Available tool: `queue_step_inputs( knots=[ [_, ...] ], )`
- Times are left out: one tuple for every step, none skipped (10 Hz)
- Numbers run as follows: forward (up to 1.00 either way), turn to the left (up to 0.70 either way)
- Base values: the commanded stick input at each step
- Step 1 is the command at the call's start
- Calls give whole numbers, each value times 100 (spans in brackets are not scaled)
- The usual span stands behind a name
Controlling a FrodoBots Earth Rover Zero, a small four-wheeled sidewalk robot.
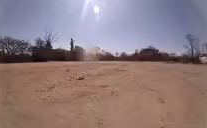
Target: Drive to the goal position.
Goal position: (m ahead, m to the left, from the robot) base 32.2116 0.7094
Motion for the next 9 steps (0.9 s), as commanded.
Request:
queue_step_inputs(
  knots=[
    [100,0],
    [100,0],
    [100,0],
    [100,0],
    [100,0],
    [100,0],
    [100,0],
    [100,0],
    [100,0]
  ],
)
